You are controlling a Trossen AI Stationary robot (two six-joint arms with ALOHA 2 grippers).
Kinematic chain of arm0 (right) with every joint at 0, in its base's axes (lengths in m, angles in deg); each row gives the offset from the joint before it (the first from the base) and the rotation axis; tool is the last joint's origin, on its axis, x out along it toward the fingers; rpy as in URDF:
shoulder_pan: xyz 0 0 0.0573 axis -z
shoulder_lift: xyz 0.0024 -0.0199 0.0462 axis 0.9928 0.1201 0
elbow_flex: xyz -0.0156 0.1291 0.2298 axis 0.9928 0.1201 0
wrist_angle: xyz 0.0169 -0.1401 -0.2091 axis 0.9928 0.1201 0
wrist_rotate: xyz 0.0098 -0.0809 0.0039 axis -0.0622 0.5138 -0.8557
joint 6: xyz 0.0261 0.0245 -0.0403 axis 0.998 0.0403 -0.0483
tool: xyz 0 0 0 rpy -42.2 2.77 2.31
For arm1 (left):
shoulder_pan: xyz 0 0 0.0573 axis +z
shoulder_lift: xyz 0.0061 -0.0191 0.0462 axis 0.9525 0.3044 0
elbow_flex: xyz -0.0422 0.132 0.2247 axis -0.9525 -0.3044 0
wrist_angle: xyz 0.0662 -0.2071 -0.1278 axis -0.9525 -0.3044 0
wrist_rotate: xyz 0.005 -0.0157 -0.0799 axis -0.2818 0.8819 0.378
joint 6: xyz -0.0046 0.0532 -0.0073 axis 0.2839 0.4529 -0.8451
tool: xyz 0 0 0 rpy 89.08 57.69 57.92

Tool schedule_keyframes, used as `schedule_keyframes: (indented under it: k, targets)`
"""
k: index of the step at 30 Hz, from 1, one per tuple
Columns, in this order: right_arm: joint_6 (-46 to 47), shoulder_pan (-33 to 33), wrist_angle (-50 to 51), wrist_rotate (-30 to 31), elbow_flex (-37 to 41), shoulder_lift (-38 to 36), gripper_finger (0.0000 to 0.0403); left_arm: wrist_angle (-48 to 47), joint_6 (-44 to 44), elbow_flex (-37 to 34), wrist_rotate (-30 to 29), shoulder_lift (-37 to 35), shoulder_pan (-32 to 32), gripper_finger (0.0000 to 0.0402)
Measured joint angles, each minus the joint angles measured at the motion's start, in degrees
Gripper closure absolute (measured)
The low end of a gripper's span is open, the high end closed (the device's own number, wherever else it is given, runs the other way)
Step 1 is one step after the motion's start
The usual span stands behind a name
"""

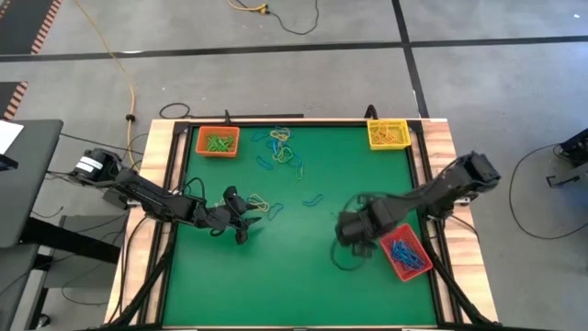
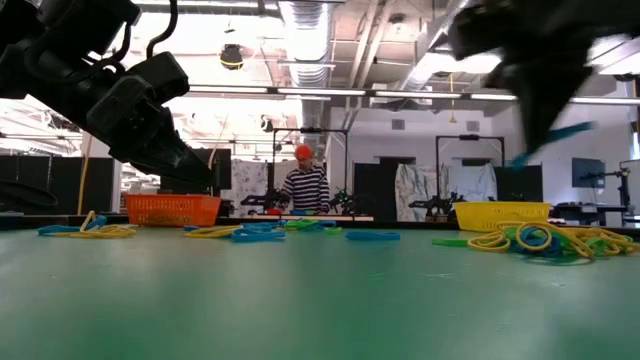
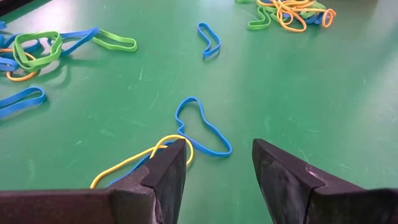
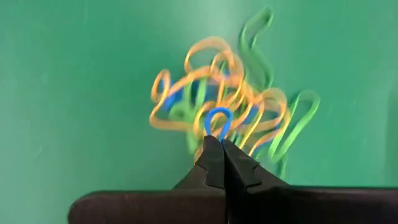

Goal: Sort rubber bands into baskets
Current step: Put the blue rubber band into the red bin

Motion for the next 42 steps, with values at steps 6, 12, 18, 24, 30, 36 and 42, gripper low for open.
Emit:
schedule_keyframes:
  k: [6, 12, 18, 24, 30, 36, 42]
  targets:
    - [16.10, -10.59, 6.44, 1.70, 0.00, 0.00, 0.0389, -0.02, 0.04, 0.00, -0.02, 0.00, 0.00, 0.0228]
    - [33.34, -20.30, 14.25, 1.81, 0.00, 0.00, 0.0388, -0.02, 0.06, 0.00, -0.02, 0.00, 0.00, 0.0228]
    - [47.47, -27.87, 19.18, 1.92, 0.00, -0.02, 0.0385, -0.02, 0.06, 0.00, -0.04, 0.00, -0.01, 0.0228]
    - [56.45, -32.76, 19.05, 0.87, 4.66, -0.13, 0.0354, -0.02, 0.04, 0.00, -0.04, 0.00, 0.00, 0.0228]
    - [59.03, -34.54, 13.87, -1.42, 9.93, -0.13, 0.0310, -0.02, 0.02, 0.00, -0.04, 0.00, 0.00, 0.0228]
    - [60.04, -34.41, 12.10, -0.39, 10.93, -2.37, 0.0262, -0.01, 0.04, 0.00, -0.17, 0.00, -0.01, 0.0228]
    - [62.06, -34.49, 10.90, 3.04, 10.97, -6.83, 0.0215, -0.02, 0.05, 0.00, -0.20, 0.01, -0.01, 0.0228]
